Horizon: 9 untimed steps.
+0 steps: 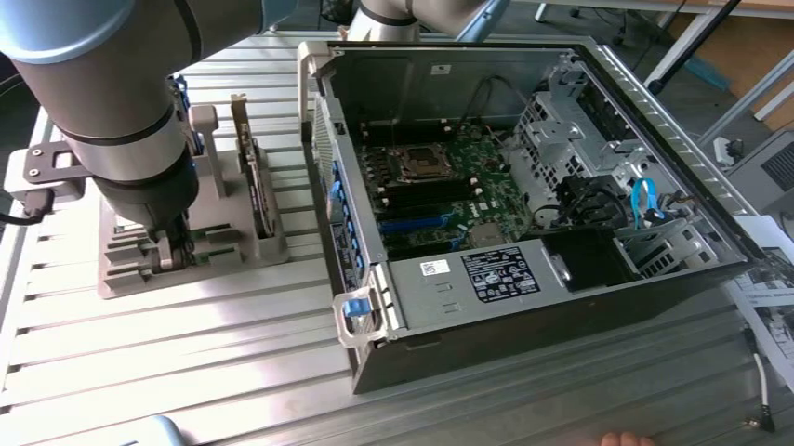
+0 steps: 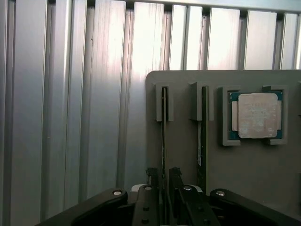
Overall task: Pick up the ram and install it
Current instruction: 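Pick up the ram and move it above insertion slot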
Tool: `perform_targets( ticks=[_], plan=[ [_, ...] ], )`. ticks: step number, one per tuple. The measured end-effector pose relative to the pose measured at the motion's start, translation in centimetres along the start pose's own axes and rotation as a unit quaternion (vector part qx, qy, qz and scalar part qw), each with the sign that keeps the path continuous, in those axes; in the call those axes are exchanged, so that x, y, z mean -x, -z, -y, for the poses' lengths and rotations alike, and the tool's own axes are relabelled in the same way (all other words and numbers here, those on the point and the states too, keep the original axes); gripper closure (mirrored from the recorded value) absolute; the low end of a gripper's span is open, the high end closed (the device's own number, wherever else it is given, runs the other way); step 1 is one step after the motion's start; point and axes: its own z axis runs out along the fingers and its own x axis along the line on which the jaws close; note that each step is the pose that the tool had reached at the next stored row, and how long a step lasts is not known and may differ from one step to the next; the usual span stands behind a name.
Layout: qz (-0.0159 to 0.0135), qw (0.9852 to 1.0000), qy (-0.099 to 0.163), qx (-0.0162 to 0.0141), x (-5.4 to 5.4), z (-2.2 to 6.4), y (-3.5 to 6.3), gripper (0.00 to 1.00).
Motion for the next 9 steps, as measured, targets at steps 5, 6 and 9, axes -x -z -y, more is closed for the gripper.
perform_targets(
  ticks=[5, 6, 9],
  plan=[
    [-0.0002, 1.0, 0.0, 0.0001, -0.01, 0.08, -0.08, 0.76],
    [-0.0003, 1.0, 0.0, 0.0001, -0.01, 0.08, -0.09, 0.76],
    [-0.0002, 1.0, 0.0, 0.0, -0.01, 0.08, -0.15, 0.76]
  ],
)
